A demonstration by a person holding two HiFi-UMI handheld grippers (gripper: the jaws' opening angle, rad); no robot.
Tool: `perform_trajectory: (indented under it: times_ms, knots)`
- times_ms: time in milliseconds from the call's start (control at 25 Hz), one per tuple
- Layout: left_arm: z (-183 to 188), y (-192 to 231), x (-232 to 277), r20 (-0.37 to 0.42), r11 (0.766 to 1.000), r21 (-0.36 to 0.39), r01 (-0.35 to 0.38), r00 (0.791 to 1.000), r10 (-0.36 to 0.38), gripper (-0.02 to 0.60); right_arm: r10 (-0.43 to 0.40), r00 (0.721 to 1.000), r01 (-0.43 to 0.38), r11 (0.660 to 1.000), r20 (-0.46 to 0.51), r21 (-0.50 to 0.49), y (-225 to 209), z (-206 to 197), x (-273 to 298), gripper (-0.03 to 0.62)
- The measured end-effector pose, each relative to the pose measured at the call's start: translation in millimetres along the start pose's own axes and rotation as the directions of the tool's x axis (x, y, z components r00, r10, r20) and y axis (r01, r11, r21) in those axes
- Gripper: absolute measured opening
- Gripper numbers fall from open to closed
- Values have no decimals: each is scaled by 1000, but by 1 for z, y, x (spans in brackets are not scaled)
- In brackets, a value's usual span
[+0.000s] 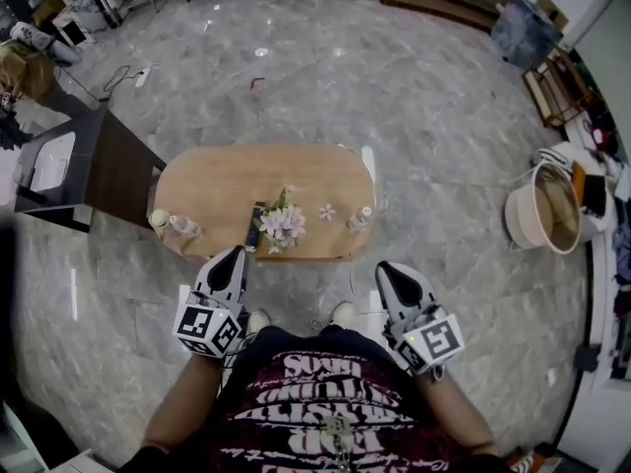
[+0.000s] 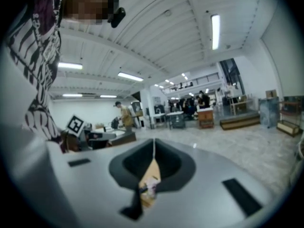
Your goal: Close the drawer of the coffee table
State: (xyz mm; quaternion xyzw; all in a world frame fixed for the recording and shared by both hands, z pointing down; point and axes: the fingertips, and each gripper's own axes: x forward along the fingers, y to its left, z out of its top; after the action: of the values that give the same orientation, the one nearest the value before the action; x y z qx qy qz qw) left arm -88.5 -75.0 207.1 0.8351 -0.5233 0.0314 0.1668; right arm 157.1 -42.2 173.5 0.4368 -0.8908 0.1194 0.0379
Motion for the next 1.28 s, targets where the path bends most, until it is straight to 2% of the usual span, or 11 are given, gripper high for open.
perform_trajectory:
  times_ms: [120,240,480,640,840,960,1200,1280]
  knots:
    - [-20,-4,-19,-45,995,11,-96,994,96,21,75,996,-73,996,-45,41,-8,-23,6,35]
    - [-51,0,-40,-100,987,-22,-160,983,157,21,140,984,-134,989,-106,64,-12,-60,15,35]
    - [-118,28,-73,-276,962,-12,-274,925,260,21,226,940,-190,969,-257,159,3,-138,33,35]
    - [-194,62,-49,-353,967,-1,-254,905,238,21,243,894,-206,969,-378,135,7,-209,51,35]
    - [-287,100,-6,-445,980,-23,-199,880,168,21,247,852,-205,969,-462,140,16,-281,78,35]
    - [-338,116,15,-475,987,-11,-161,870,136,21,246,846,-207,969,-474,134,16,-329,99,35]
    - [-418,137,45,-514,995,23,-94,853,93,21,178,847,-116,982,-500,152,-16,-414,111,35]
    - [-440,143,48,-523,997,39,-71,848,80,21,162,836,-98,984,-524,148,-27,-441,106,35]
